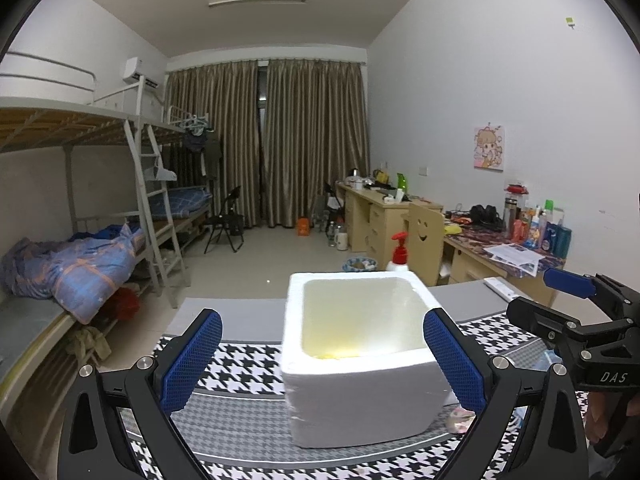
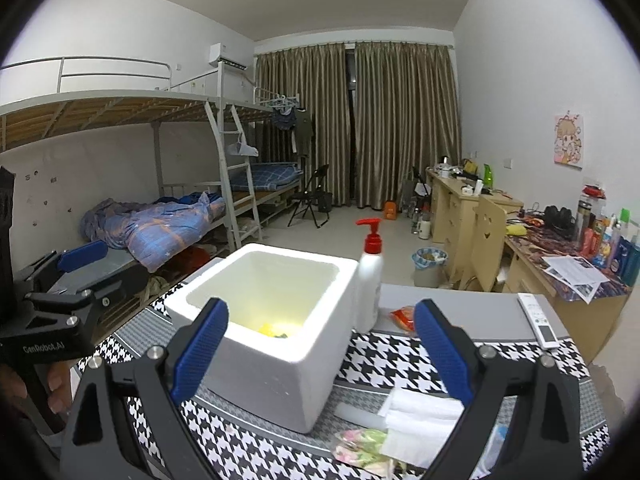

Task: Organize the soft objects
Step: 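Withdraw both tools from the foam box back toward the remaining items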

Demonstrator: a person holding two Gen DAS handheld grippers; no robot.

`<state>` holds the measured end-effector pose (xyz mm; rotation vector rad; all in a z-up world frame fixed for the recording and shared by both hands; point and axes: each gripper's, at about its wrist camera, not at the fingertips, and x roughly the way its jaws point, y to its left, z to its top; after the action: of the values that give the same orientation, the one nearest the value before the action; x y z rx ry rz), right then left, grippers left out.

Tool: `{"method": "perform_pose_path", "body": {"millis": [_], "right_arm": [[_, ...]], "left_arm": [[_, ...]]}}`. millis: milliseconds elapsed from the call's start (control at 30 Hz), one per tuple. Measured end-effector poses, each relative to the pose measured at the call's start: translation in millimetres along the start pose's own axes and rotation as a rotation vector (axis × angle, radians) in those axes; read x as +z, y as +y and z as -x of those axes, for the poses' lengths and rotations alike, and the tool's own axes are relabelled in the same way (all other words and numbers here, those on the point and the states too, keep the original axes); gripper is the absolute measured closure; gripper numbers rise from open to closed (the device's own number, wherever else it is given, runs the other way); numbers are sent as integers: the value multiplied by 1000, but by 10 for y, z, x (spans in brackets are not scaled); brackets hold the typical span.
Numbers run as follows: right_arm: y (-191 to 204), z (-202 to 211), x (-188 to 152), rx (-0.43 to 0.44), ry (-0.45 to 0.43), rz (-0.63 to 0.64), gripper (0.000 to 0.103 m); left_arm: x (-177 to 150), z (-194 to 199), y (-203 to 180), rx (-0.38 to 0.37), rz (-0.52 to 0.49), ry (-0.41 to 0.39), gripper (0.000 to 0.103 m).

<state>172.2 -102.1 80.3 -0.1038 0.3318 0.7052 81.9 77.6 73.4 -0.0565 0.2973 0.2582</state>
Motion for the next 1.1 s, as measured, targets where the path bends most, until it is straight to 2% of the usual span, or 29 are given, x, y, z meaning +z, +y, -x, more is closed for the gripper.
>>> {"method": "perform_pose_path", "body": {"millis": [400, 833, 1000, 1100], "right_arm": [[-324, 228, -150, -125, -35, -61, 7], [-552, 486, -304, -200, -76, -101, 7], [-633, 517, -381, -278, -58, -112, 7], [-697, 523, -423, -280, -51, -137, 7]], "left_arm": [[-24, -4, -284, -80, -23, 0, 2], [-112, -66, -568, -156, -53, 26, 2], [-148, -80, -637, -176, -61, 33, 2], [-177, -111, -691, -188, -67, 46, 2]]}}
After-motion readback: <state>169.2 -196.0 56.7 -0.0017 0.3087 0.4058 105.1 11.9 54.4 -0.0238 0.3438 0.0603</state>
